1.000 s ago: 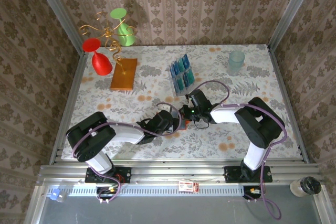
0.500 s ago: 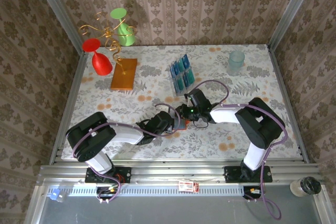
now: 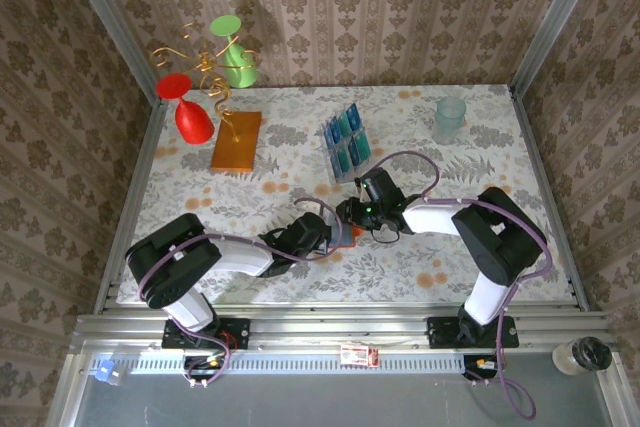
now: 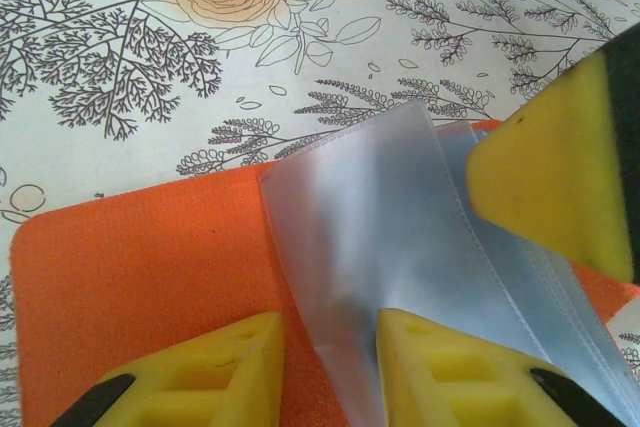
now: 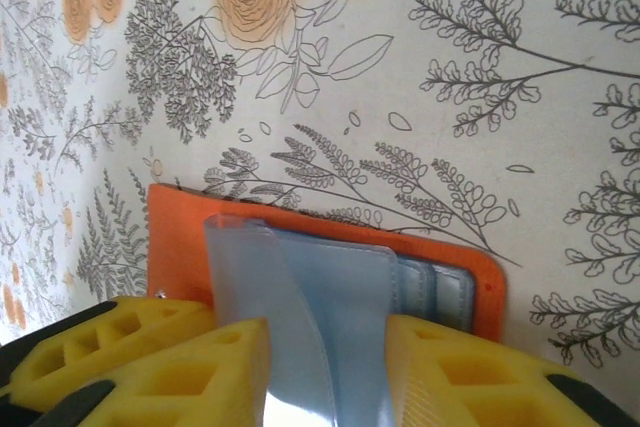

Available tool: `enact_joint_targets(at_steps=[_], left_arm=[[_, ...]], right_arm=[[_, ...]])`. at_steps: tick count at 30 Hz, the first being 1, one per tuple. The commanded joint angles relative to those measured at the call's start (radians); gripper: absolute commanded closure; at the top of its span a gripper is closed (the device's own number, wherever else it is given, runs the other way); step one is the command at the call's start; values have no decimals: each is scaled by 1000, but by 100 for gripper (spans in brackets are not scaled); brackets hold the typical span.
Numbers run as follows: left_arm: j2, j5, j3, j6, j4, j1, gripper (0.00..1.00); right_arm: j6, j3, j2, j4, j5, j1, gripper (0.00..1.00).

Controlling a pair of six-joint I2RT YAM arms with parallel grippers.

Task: Put the credit cards into the card holder

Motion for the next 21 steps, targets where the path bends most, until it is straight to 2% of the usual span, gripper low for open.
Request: enact_joint_targets(at_steps=[1,6,17,19,21], left_arm=[[17,17,-30,3,-74,0,68],[19,19,-27,7,-68,1,68],[20,25,-27,12,-61,1,67],[18,23,-30,12,-60,0,65],[10,20,-32,12,-61,1,59]], right_arm=[[-15,26,28,5,-41,-1,70],[-26,41,50,12,-75,-1,74],[-25,78,89,45,-174,3,72],[-12,72,87,71,-198,3,72],[5,66,80,92,-211,4,72]])
